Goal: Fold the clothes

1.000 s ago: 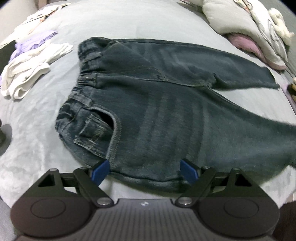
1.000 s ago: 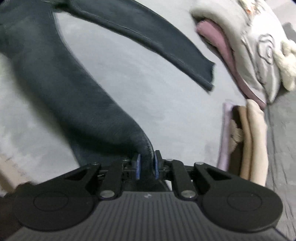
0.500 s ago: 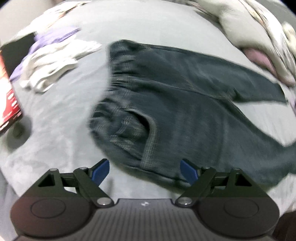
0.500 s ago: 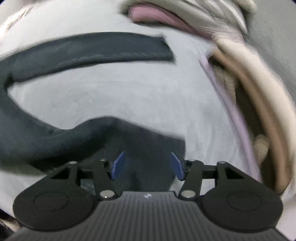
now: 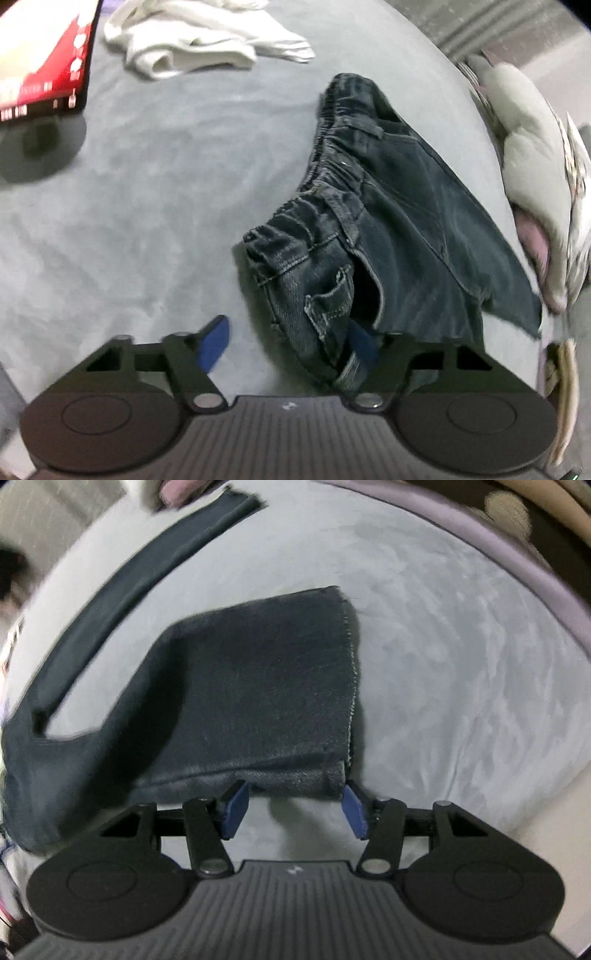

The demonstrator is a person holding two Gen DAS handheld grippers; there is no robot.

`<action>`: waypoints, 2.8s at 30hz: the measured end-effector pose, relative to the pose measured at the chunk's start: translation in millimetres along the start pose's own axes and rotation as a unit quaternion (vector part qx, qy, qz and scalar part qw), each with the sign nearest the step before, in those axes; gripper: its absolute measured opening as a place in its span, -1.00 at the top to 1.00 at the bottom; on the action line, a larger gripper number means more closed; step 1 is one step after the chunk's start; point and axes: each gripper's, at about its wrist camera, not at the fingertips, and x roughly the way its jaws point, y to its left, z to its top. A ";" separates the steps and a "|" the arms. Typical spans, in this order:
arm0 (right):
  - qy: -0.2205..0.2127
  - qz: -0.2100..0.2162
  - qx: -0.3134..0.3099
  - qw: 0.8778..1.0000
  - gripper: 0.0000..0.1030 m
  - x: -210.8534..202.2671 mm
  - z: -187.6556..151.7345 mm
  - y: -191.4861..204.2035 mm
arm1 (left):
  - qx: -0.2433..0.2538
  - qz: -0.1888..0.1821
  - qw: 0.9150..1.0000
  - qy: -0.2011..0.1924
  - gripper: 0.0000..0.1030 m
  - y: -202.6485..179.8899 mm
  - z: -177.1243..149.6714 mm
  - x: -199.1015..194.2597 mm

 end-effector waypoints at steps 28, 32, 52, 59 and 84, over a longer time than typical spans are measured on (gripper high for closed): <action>-0.032 -0.038 -0.032 0.998 0.70 0.6 -27.9 -48.3 | 0.123 0.119 0.985 -0.022 0.52 -26.6 -39.8 -8.0; -0.043 -0.045 -0.058 0.996 0.24 -23.0 -13.9 -44.3 | 0.157 0.127 0.979 -0.014 -0.23 -39.2 -38.0 -17.9; -0.174 0.004 -0.148 0.974 0.81 12.3 64.8 -28.1 | 0.179 0.156 0.971 -0.037 -0.52 -69.8 -21.1 -6.8; -0.144 -0.082 -0.148 0.975 0.50 32.0 65.5 -20.6 | 0.185 0.160 0.969 -0.035 -0.53 -68.6 -21.5 -3.6; -0.101 0.021 -0.235 0.966 -0.02 74.3 85.5 199.0 | 0.129 0.059 0.980 -0.137 -0.33 -52.4 90.9 34.4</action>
